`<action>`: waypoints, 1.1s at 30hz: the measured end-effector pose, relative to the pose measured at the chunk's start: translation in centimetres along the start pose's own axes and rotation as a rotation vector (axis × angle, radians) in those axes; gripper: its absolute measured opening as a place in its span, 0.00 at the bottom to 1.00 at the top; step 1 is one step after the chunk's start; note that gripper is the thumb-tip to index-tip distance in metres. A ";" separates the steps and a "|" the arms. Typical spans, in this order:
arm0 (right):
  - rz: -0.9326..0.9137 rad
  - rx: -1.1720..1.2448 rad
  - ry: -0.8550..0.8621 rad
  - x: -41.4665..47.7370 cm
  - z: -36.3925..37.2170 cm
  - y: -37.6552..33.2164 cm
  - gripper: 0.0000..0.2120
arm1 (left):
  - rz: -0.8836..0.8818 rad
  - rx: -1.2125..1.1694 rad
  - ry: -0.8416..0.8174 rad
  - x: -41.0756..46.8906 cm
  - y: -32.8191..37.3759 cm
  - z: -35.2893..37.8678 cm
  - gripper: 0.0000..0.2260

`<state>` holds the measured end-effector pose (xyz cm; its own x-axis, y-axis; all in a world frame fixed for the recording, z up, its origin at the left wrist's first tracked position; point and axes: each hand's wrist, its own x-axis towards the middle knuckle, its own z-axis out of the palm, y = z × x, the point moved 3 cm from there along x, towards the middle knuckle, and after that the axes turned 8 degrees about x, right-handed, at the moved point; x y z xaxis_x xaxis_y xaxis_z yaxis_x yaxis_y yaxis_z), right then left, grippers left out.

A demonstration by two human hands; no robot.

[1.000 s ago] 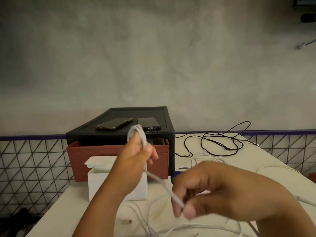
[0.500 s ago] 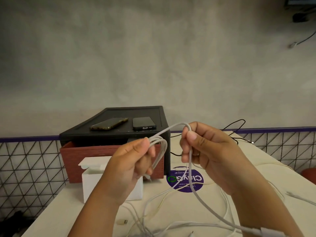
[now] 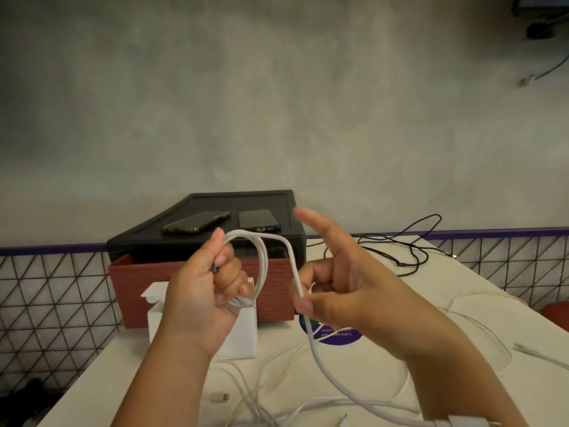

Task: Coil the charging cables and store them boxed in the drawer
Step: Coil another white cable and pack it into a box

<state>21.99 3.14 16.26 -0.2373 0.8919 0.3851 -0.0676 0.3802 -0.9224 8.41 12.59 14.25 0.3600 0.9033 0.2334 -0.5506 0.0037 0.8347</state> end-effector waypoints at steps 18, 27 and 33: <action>-0.146 -0.315 0.409 -0.1 -2.1 -1.0 0.16 | -0.027 -0.198 0.054 0.6 1.5 -3.9 0.14; 0.157 -0.913 0.628 0.6 -5.3 3.1 0.06 | 0.005 -0.257 -0.076 0.3 1.9 -2.5 0.13; 0.312 -0.892 0.486 0.6 -4.8 3.8 0.12 | -0.021 -0.479 -0.334 1.0 0.4 -2.0 0.13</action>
<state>26.26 6.33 13.16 0.3049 0.9079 0.2876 0.7114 -0.0163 -0.7026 7.06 14.34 13.84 0.5500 0.7166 0.4289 -0.7918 0.2840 0.5408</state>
